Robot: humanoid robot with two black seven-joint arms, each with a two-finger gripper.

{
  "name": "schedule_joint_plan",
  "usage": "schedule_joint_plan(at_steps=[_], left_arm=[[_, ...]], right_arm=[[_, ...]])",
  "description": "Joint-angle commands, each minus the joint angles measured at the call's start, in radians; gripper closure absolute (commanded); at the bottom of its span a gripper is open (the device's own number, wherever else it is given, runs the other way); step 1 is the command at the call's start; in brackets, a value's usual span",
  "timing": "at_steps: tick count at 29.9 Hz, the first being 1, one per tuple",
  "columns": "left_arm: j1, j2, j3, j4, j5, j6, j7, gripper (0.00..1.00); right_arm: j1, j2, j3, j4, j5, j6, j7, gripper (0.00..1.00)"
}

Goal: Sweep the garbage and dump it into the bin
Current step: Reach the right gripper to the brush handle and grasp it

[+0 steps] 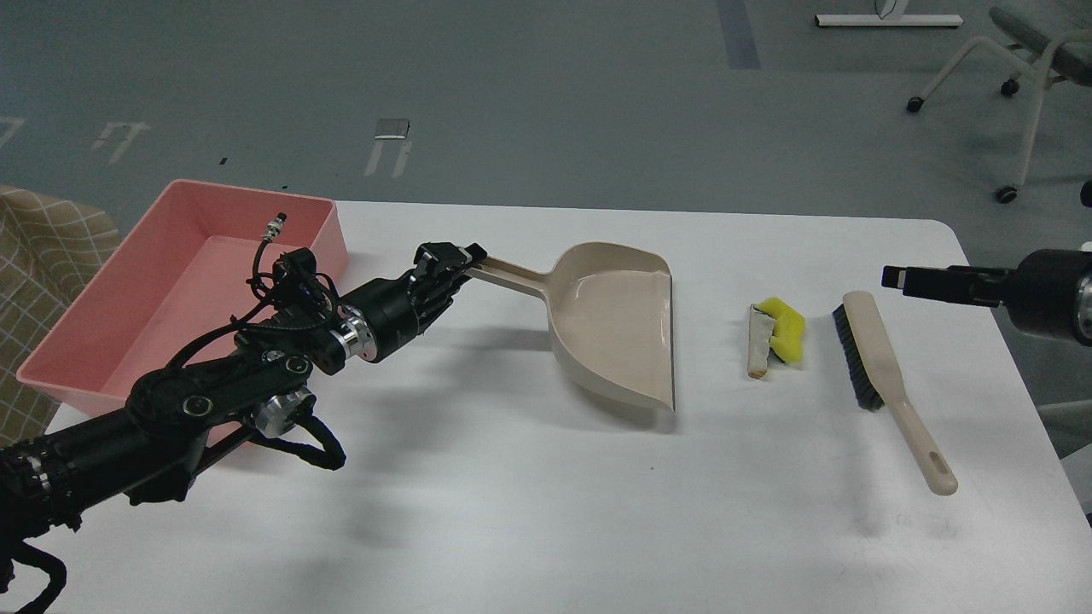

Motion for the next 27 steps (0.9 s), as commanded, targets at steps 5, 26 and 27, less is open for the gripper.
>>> schedule_joint_plan(at_steps=[5,26,27], left_arm=[[-0.002,-0.027,-0.006,0.005,-0.002,0.032,0.003,1.00],[0.007,-0.058,-0.008,0.012,-0.011,0.052,0.000,1.00],[0.007,-0.058,-0.008,0.012,-0.011,0.052,0.000,1.00]], right_arm=[[-0.130,-0.045,-0.002,0.134,0.000,-0.185,0.015,0.00],[-0.267,-0.091,-0.006,0.164,-0.009,-0.215,0.000,0.12],[-0.267,-0.091,-0.006,0.164,-0.009,-0.215,0.000,0.12]])
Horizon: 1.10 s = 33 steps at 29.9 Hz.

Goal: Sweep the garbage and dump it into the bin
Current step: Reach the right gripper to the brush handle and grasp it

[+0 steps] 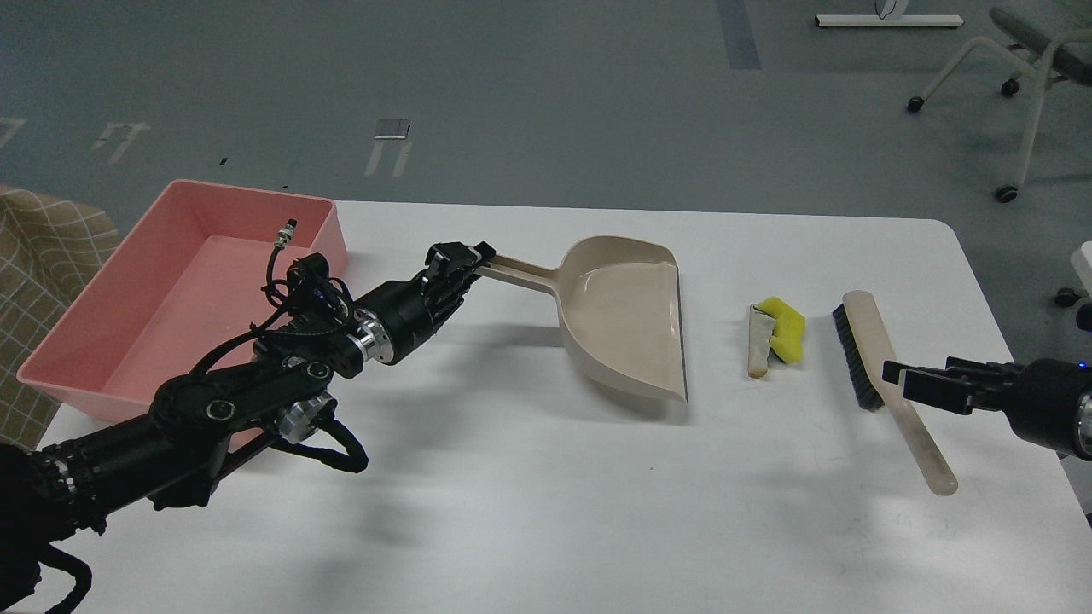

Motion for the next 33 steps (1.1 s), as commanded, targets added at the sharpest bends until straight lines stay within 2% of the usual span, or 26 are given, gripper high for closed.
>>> schedule_joint_plan(at_steps=[1,2,3,13,16,23,24,30,33], left_arm=[[0.000,-0.011,0.002,0.001,-0.001,0.000,0.002,1.00],[-0.001,-0.016,0.002,0.004,-0.001,0.000,0.003,1.00],[-0.001,-0.017,0.003,0.006,-0.001,0.000,0.003,1.00],[-0.001,-0.034,0.008,0.012,-0.001,0.000,0.005,1.00],[0.000,-0.034,0.009,0.018,-0.001,0.000,0.002,1.00],[0.000,-0.034,0.006,0.020,-0.001,0.001,0.000,1.00],[0.002,-0.034,0.006,0.020,-0.001,0.000,0.000,1.00],[0.000,-0.033,0.003,0.020,-0.001,0.000,0.000,1.00],[0.000,-0.031,0.003,0.020,-0.001,0.000,0.000,1.00]], right_arm=[[-0.035,0.010,-0.004,-0.007,-0.005,0.001,-0.060,0.13],[-0.043,0.019,-0.004,-0.018,0.001,0.001,-0.108,0.13],[-0.045,0.024,-0.004,-0.020,0.005,-0.002,-0.119,0.13],[-0.054,0.078,-0.004,-0.024,0.003,-0.001,-0.120,0.10],[-0.052,0.088,-0.005,-0.039,0.000,0.004,-0.134,0.22],[-0.051,0.130,-0.007,-0.056,0.000,0.006,-0.150,0.39],[-0.051,0.133,-0.008,-0.055,-0.002,0.007,-0.151,0.51],[-0.052,0.131,-0.008,-0.052,-0.002,0.007,-0.153,0.74],[-0.045,0.130,-0.008,-0.049,-0.003,0.007,-0.153,0.92]])
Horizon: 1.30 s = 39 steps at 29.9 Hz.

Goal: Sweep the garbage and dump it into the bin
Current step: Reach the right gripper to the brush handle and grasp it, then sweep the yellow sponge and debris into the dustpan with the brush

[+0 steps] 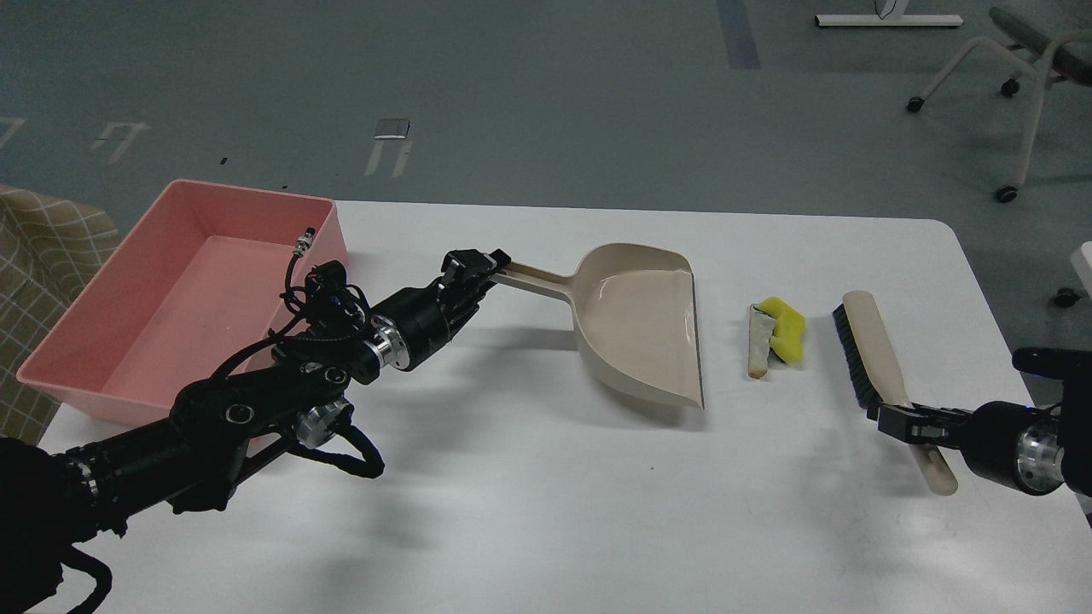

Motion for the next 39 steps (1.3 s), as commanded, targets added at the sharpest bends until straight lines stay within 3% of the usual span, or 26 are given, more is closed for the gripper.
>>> schedule_joint_plan(at_steps=[1,3,14,21,29,39], left_arm=[[-0.001,0.002,0.000,0.000,0.000,0.000,0.000,1.00],[-0.001,0.003,0.000,0.000,0.000,0.000,0.001,1.00],[-0.002,-0.006,0.012,0.034,0.000,0.020,0.008,1.00],[-0.002,-0.032,0.012,0.061,0.002,0.021,0.004,1.00],[-0.002,-0.052,0.010,0.060,0.003,0.034,0.004,1.00],[0.003,-0.036,0.004,0.058,0.003,0.032,-0.020,1.00]], right_arm=[[0.008,-0.005,0.000,0.003,0.001,0.000,0.003,0.95],[0.007,-0.011,0.000,0.003,0.001,0.000,0.008,1.00],[0.014,-0.020,0.005,0.011,0.006,0.006,0.026,1.00],[0.094,0.052,0.002,-0.020,0.000,0.095,0.018,1.00],[0.174,0.214,-0.002,-0.067,-0.035,0.207,0.003,1.00],[0.266,0.384,0.037,-0.058,-0.036,0.245,0.009,1.00]])
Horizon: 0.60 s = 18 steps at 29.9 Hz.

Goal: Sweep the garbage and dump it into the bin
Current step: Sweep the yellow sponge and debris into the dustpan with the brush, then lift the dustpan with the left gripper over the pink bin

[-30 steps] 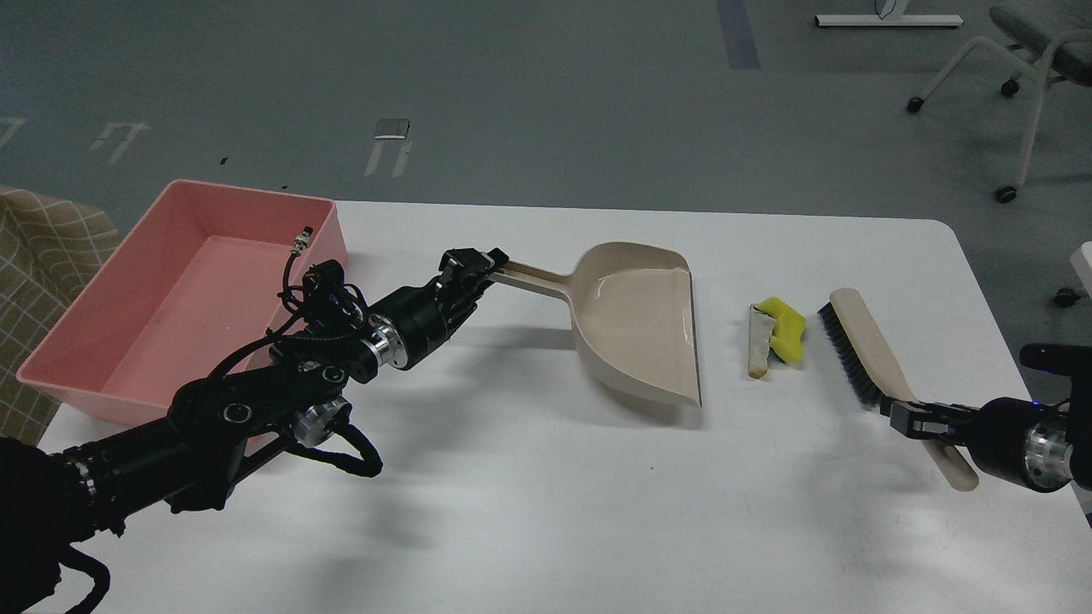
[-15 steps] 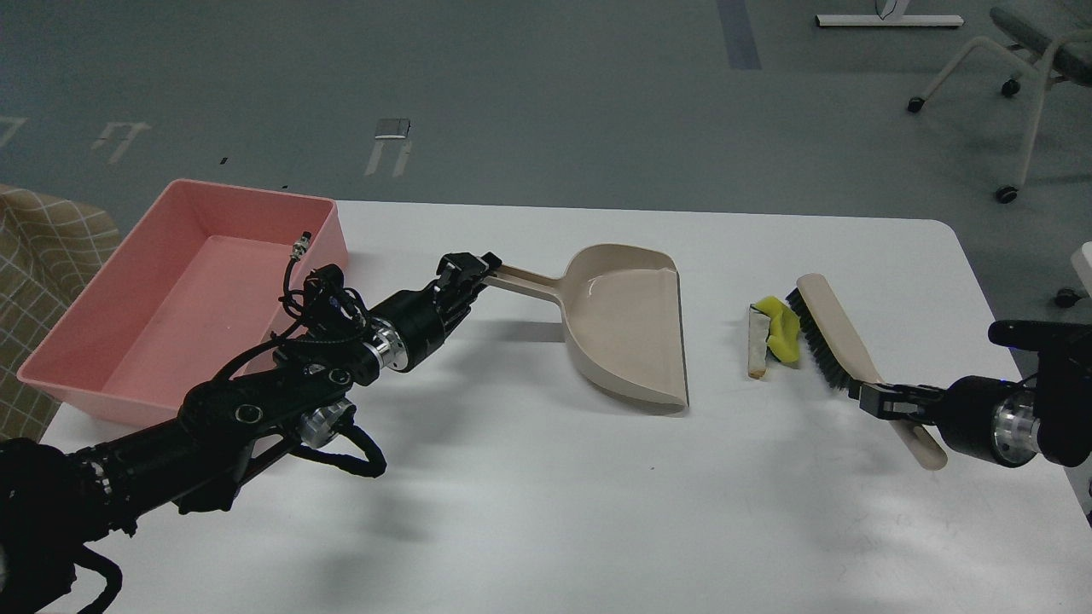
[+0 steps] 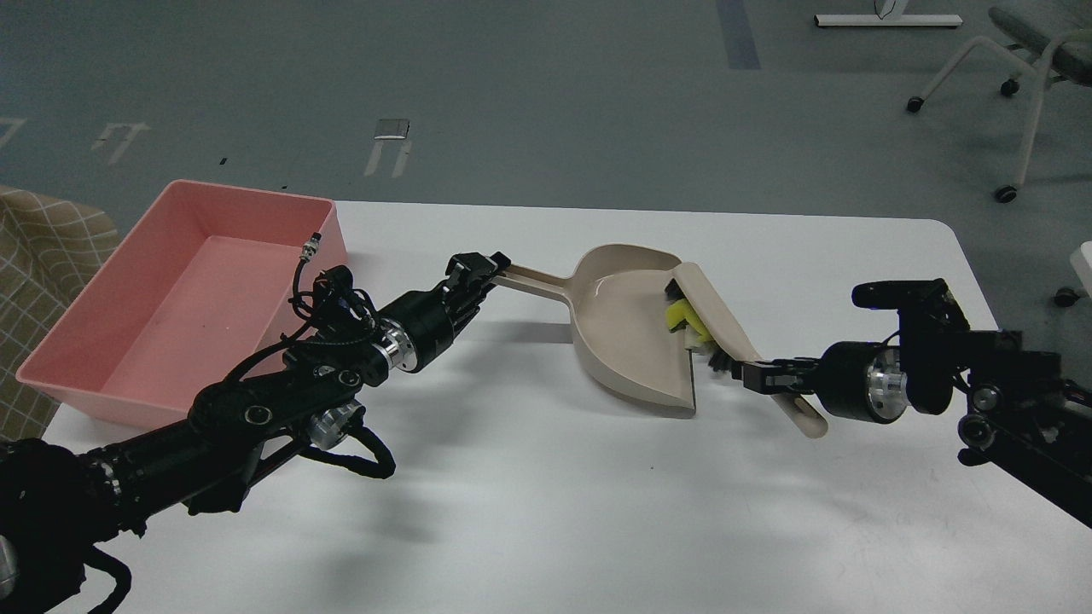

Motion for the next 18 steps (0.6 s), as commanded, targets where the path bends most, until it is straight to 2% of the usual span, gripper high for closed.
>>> schedule_joint_plan(at_steps=[1,6,13,16,18], left_arm=[[0.008,0.005,-0.003,-0.001,0.000,-0.001,-0.030,1.00],[0.016,0.005,-0.011,-0.004,-0.011,-0.001,-0.040,1.00],[0.017,-0.001,-0.035,-0.004,-0.019,-0.001,-0.043,1.00],[0.028,-0.005,-0.086,-0.005,-0.026,-0.004,-0.044,1.00],[0.048,-0.001,-0.144,-0.013,-0.057,-0.010,-0.064,1.00]], right_arm=[[0.024,0.051,0.047,0.005,0.007,0.008,0.005,1.00],[0.018,0.025,0.124,0.005,0.035,0.008,0.008,1.00],[0.018,-0.094,0.246,0.037,0.193,0.008,0.009,1.00],[0.016,-0.159,0.281,0.034,0.222,0.008,0.009,1.00],[0.012,-0.208,0.287,0.011,0.222,0.008,0.009,1.00]])
